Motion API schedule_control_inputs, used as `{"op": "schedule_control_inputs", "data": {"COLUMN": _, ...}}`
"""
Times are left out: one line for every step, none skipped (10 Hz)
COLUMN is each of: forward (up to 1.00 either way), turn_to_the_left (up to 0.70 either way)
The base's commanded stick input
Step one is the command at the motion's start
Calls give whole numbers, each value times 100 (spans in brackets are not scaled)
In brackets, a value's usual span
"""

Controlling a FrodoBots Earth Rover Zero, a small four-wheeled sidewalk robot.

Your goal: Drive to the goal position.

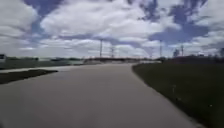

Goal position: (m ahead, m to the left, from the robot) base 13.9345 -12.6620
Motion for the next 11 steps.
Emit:
{"op": "schedule_control_inputs", "data": {"forward": 100, "turn_to_the_left": 0}}
{"op": "schedule_control_inputs", "data": {"forward": 100, "turn_to_the_left": 0}}
{"op": "schedule_control_inputs", "data": {"forward": 100, "turn_to_the_left": 0}}
{"op": "schedule_control_inputs", "data": {"forward": 100, "turn_to_the_left": 0}}
{"op": "schedule_control_inputs", "data": {"forward": 100, "turn_to_the_left": 0}}
{"op": "schedule_control_inputs", "data": {"forward": 100, "turn_to_the_left": -14}}
{"op": "schedule_control_inputs", "data": {"forward": 100, "turn_to_the_left": -27}}
{"op": "schedule_control_inputs", "data": {"forward": 100, "turn_to_the_left": -27}}
{"op": "schedule_control_inputs", "data": {"forward": 100, "turn_to_the_left": -12}}
{"op": "schedule_control_inputs", "data": {"forward": 100, "turn_to_the_left": 0}}
{"op": "schedule_control_inputs", "data": {"forward": 100, "turn_to_the_left": 0}}
